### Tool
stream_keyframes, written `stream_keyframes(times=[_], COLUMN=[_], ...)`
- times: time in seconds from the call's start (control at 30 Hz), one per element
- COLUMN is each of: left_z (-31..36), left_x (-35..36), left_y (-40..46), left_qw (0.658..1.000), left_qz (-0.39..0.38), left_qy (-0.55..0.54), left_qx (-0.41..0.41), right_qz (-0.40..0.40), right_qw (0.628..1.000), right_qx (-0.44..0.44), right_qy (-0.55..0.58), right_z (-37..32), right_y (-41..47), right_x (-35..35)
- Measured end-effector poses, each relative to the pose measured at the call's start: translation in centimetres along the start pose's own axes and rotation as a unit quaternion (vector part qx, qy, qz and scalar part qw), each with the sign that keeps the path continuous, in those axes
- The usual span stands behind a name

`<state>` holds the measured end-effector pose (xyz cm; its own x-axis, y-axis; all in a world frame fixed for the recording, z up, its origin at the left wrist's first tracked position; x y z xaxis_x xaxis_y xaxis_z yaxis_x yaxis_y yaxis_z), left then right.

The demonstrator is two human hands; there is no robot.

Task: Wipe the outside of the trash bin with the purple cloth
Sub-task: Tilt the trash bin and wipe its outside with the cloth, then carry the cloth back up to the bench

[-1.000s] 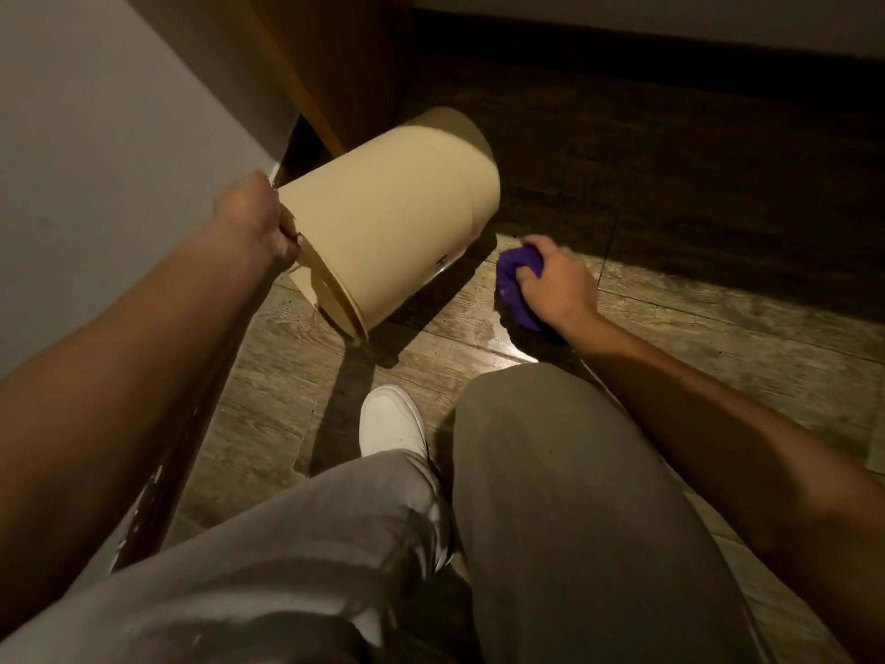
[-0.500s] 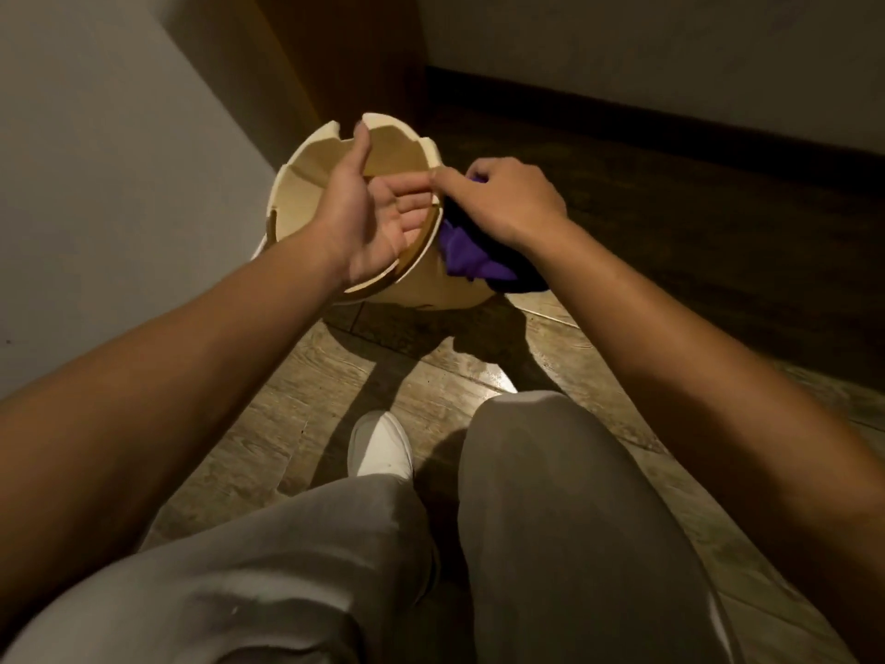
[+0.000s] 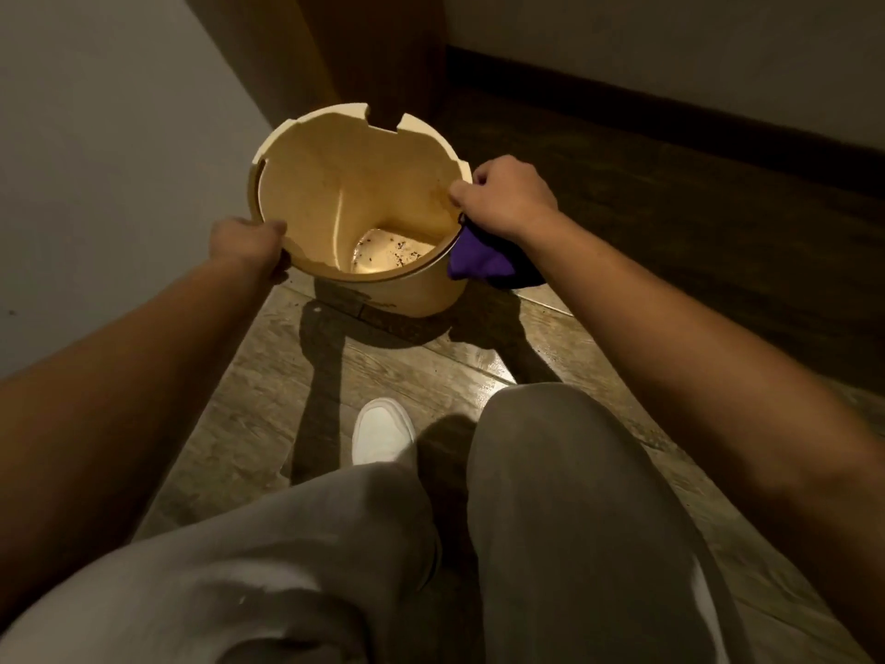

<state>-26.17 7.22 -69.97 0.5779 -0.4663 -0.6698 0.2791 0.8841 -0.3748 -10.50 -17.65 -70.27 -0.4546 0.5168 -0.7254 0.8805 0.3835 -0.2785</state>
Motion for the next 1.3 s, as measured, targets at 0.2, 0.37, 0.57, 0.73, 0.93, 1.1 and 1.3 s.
stream_keyframes(times=[0.2, 0.37, 0.57, 0.73, 0.93, 1.1, 1.3], left_z=[0.0, 1.2, 12.2, 18.4, 25.3, 32.7, 41.5], left_x=[-0.3, -1.8, -3.0, -4.4, -11.9, -22.1, -31.0], left_y=[-0.5, -0.4, -5.2, -16.2, -22.5, -26.4, -30.3], left_qw=[0.996, 0.982, 0.959, 0.878, 0.884, 0.888, 0.868], left_qz=[-0.01, 0.076, -0.161, -0.466, -0.44, -0.408, -0.418], left_qy=[0.074, 0.141, 0.048, -0.063, -0.142, -0.202, -0.263], left_qx=[0.047, 0.103, 0.228, 0.088, 0.06, 0.066, 0.044], right_qz=[-0.031, -0.02, 0.058, 0.055, -0.067, -0.026, -0.102], right_qw=[0.999, 0.999, 0.996, 0.981, 0.97, 0.93, 0.791], right_qx=[0.002, 0.012, -0.041, -0.152, -0.118, -0.004, 0.219], right_qy=[-0.007, -0.032, 0.051, 0.109, 0.203, 0.368, 0.562], right_z=[0.4, 0.5, -3.6, -11.9, -19.2, -26.3, -31.2], right_y=[0.3, -0.1, -2.9, -8.3, -13.6, -17.0, -21.1], right_x=[0.4, -1.7, -11.0, -18.2, -27.4, -35.5, -42.4])
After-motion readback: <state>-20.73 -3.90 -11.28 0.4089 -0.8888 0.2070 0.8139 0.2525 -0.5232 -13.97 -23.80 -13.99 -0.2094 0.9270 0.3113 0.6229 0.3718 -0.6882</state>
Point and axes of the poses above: each hand's wrist, its own y-axis towards the middle knuckle, its own x-axis out of the palm, z = x × y, the point moved 2 cm from there along y, towards the middle knuckle, and after that the axes turned 3 degrees about z, right-handed, at the moved point
